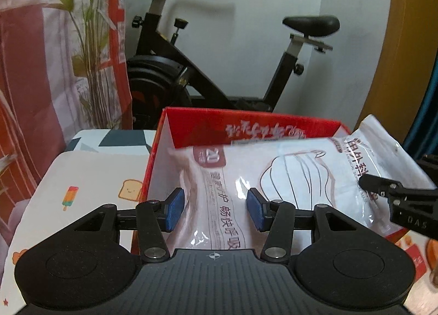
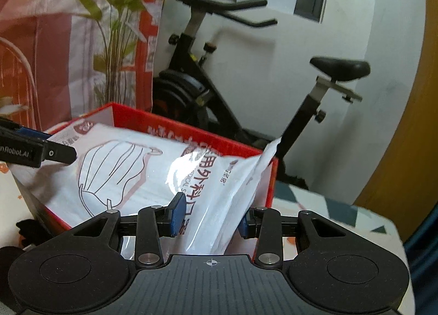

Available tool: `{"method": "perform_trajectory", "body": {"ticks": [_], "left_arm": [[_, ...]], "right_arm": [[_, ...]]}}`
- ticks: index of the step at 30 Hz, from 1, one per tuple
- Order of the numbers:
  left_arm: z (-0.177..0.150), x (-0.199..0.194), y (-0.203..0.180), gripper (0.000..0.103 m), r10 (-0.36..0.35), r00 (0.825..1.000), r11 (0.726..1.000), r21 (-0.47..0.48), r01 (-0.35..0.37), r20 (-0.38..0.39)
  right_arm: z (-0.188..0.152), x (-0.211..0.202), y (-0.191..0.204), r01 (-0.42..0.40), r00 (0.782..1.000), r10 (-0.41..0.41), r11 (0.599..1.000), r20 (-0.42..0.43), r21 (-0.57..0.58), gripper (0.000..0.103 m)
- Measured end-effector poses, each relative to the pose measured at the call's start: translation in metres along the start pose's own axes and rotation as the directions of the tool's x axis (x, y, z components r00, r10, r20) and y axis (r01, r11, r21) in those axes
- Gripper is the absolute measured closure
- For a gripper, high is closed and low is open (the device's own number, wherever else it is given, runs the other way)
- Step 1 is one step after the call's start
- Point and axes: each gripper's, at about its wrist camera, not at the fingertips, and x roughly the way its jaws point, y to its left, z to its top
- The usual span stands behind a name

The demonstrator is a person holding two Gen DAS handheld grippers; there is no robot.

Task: Organize soft objects

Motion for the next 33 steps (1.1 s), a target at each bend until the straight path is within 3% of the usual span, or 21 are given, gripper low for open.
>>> {"method": "perform_trajectory", "body": {"ticks": [3, 4, 13, 17, 21, 25, 28, 33], "left_arm": [[0.001, 0.005, 0.002, 0.051, -0.031, 0.999, 0.999, 0.012, 0.031, -0.009], [0.002, 0.006, 0.002, 0.051, -0.036, 0.999, 0.999, 0.014, 0.036, -0.009], [0.003, 0.018, 0.005, 0.051, -0.063, 0.998, 0.998, 0.002, 0.063, -0.026], [0.004, 0.020, 0.002, 0.051, -0.077, 0.996, 0.997, 0.002, 0.077, -0.037], [0.003, 0.020, -0.001, 0.051, -0.081, 0.996, 0.997, 0.009, 0.081, -0.030], [0.001, 0.019, 0.000, 0.051, -0.078, 0.997, 0.997, 0.016, 0.079, -0.029], [0.002, 0.015, 0.003, 0.051, -0.080, 0.997, 0.997, 0.010, 0.080, -0.021], [0.004, 0.011, 0.004, 0.051, -0.078, 0.997, 0.997, -0.005, 0.077, -0.010]], "right_arm": [[-0.002, 0.011, 0.001, -0.022, 0.999, 0.023, 1.000, -0.039, 0.012, 0.071], [-0.003, 0.015, 0.002, -0.021, 0.998, 0.021, 1.000, -0.053, 0.009, 0.076], [-0.001, 0.051, -0.006, -0.050, 0.974, 0.068, 0.995, -0.217, 0.089, 0.076], [0.005, 0.061, -0.004, -0.065, 0.960, 0.070, 0.998, -0.271, 0.026, 0.074], [0.006, 0.069, 0.005, -0.055, 0.945, 0.021, 0.994, -0.327, -0.097, 0.074], [0.008, 0.075, 0.012, -0.048, 0.934, -0.001, 0.991, -0.359, -0.128, 0.069], [0.016, 0.073, 0.003, -0.065, 0.931, 0.041, 0.996, -0.363, -0.054, 0.061], [0.029, 0.058, -0.014, -0.100, 0.938, 0.105, 0.994, -0.330, 0.032, 0.062]]}}
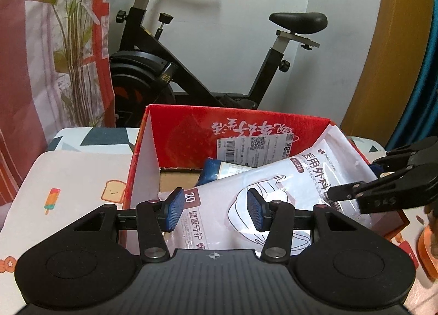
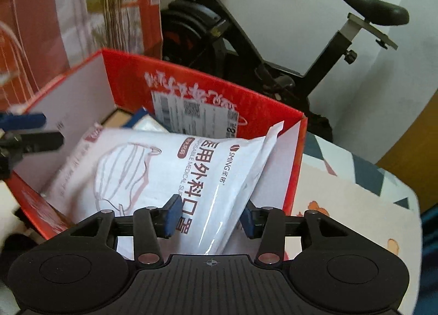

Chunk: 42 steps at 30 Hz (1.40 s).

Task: Organize soft objects

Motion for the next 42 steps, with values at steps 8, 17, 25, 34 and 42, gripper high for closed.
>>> {"method": "perform_trajectory", "body": {"ticks": [8, 17, 25, 34, 42], "left_arm": [[0.000, 0.000, -0.004, 0.051, -0.008, 1.000, 1.000, 0.014, 0.008, 0.002], [-0.001, 0.001, 0.001, 0.051, 0.002, 1.000, 1.000, 0.005, -0.002, 0.003], [-0.001, 0.007, -0.002, 0.051, -0.009, 1.000, 1.000, 0.007, 0.009, -0.002], [-0.004, 0.006, 0.003, 0.051, 0.012, 1.000, 1.000, 0.018, -0.012, -0.003], [-0.005, 0.006, 0.004, 0.051, 0.026, 1.000, 0.999, 0.019, -0.026, -0.011]], "right_arm": [[0.001, -0.012, -0.012, -0.042, 0.999, 0.041, 0.998, 0.020, 0.044, 0.076], [0.005, -0.027, -0.028, -0.064, 0.997, 0.061, 0.995, 0.046, 0.070, 0.079], [0.002, 0.002, -0.001, -0.065, 0.996, 0.062, 0.997, -0.063, -0.047, 0.103], [0.005, 0.056, 0.006, -0.063, 0.969, 0.072, 0.997, -0.236, 0.046, 0.103], [-0.005, 0.070, 0.014, -0.034, 0.951, 0.046, 0.998, -0.305, 0.044, 0.103]]}}
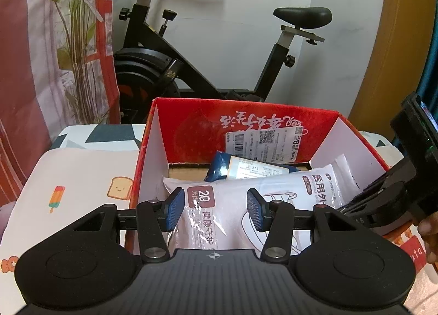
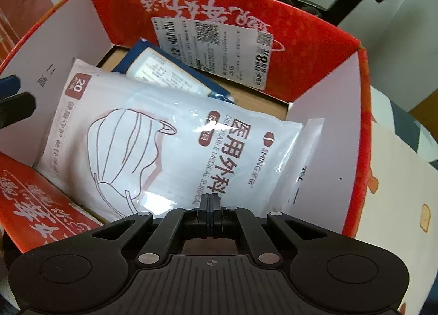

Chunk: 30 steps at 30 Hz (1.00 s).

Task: Organize soft objects
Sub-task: 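Release the mask bag in the box and withdraw the left tool, then move both tools down to the grey knit towel in front of the box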

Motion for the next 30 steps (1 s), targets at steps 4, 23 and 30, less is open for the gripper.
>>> {"method": "perform_trajectory", "body": {"ticks": [4, 23, 30], "left_arm": [[-0.001, -0.005, 0.000, 0.051, 0.013, 1.000, 1.000, 0.009, -0.013, 0.002], [-0.009, -0.046, 0.002, 0.051, 0.095, 0.995, 0.995, 0.016, -0.096, 0.017], [-0.016, -0.074, 0.002, 0.032, 0.101, 0.994, 0.995, -0.026, -0.100, 0.043]], "right_arm": [[-0.004, -0.002, 0.005, 0.023, 1.000, -0.023, 1.000, -0.004, 0.003, 0.102], [-0.032, -0.064, 0.001, 0.015, 0.992, -0.025, 0.996, 0.128, 0.084, 0.073], [-0.057, -0.090, 0.008, 0.000, 0.971, -0.020, 0.996, 0.237, 0.086, 0.054]]}}
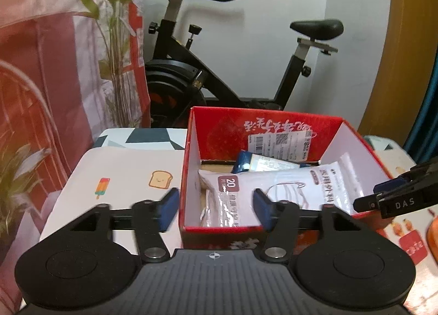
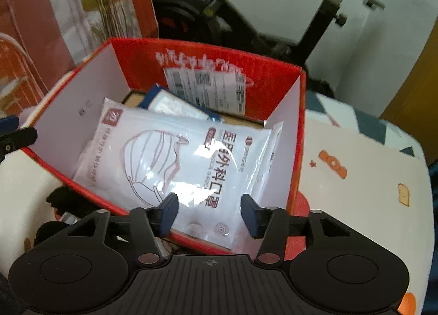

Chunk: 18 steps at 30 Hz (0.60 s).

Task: Organize soft objects
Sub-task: 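Move both tools down to the grey knit towel in front of the box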

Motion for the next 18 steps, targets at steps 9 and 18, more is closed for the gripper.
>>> {"method": "perform_trajectory", "body": {"ticks": [9, 18], "left_arm": [[-0.031, -0.038, -0.015, 0.002, -0.002, 0.999, 0.999, 0.045, 0.000, 0.042], [-0.074, -0.050, -0.011, 0.000, -0.009, 1.000, 1.000, -0.003, 0.009, 0.002]], "right_arm": [[-0.042, -0.050, 0.013, -0.008, 0.971, 0.005, 1.000, 0.240, 0.012, 0.001], [-0.099, -0.064, 0.020, -0.057, 0.925, 0.036, 0.997, 0.379, 0.044, 0.000]]}}
